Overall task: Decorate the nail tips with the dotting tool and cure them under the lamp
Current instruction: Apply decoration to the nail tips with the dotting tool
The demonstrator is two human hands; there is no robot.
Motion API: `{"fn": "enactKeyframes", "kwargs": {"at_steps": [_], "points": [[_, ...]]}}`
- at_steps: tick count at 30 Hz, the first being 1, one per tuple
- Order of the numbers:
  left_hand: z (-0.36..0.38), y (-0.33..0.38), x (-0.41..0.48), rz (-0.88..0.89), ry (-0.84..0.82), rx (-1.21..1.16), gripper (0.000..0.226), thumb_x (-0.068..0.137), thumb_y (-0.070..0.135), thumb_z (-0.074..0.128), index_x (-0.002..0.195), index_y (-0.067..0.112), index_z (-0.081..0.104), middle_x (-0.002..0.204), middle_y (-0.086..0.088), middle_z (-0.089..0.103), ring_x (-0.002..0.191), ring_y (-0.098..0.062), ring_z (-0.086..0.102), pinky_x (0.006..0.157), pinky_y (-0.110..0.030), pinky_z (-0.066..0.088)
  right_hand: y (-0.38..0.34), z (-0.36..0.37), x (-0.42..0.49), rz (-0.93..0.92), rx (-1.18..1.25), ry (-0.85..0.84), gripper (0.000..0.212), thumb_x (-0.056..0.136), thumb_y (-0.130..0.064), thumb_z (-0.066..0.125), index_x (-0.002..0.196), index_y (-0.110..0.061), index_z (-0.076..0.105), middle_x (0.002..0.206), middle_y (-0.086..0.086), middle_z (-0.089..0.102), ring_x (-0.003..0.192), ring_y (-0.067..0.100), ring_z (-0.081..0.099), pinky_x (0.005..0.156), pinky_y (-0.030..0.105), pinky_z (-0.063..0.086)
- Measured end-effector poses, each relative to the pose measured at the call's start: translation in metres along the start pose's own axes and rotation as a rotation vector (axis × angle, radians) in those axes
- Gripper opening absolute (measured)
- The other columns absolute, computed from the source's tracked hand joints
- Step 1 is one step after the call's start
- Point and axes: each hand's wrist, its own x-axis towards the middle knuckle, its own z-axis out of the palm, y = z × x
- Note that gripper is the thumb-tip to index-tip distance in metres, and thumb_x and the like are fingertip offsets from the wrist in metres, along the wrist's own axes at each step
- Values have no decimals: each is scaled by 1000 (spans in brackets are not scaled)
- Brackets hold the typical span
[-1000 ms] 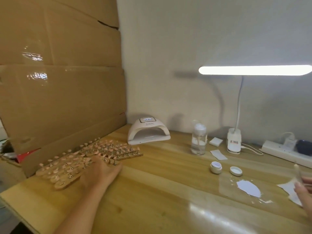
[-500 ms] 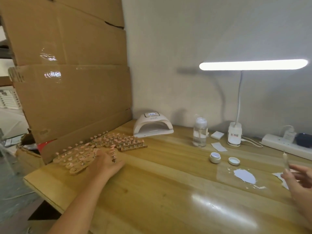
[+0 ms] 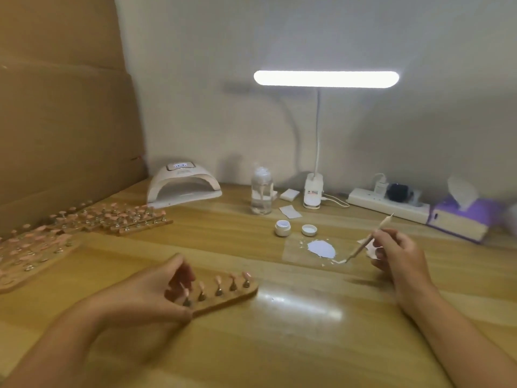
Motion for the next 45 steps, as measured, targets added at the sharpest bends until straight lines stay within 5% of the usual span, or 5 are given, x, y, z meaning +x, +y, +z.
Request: {"fn": "enactKeyframes", "kwargs": {"at_steps": [6,15,22,30,45], "points": [[39,73,100,292,-148,-41,38,83,11,71,110,31,53,114,9,61,109,-6,58,97,-25,50,5,0,14,73,27,67,21,102,-15,49,109,2,57,75,9,58,52,12,44,45,23,44],[54,86,146,393,-238,-161,35,80,18,76,105,35,60,87,30,60,80,8,55,69,-9,43,17,13,33,51,-194,114,24,96,-24,48,103,-4,58,70,3,64,57,13,48,56,31,41],[76,87,136,450,59,-154,33,65,44,70,96,42,60,93,25,62,93,-2,59,87,-33,51,16,14,32,31,-137,81,19,96,-21,46,89,-7,57,62,1,57,50,7,45,46,21,40],[82,87,136,494,145,-176,28,67,39,65,94,33,62,103,20,65,101,-5,59,90,-40,49,12,16,27,-4,-62,16,22,97,-18,48,89,-6,64,61,4,63,51,8,47,45,19,42],[86,86,139,509,181,-308,12,85,17,74,84,28,69,97,16,72,96,-9,66,89,-42,53,11,19,27,-47,-90,-105,23,95,-18,64,90,2,52,60,-1,62,53,8,60,76,42,60]]}}
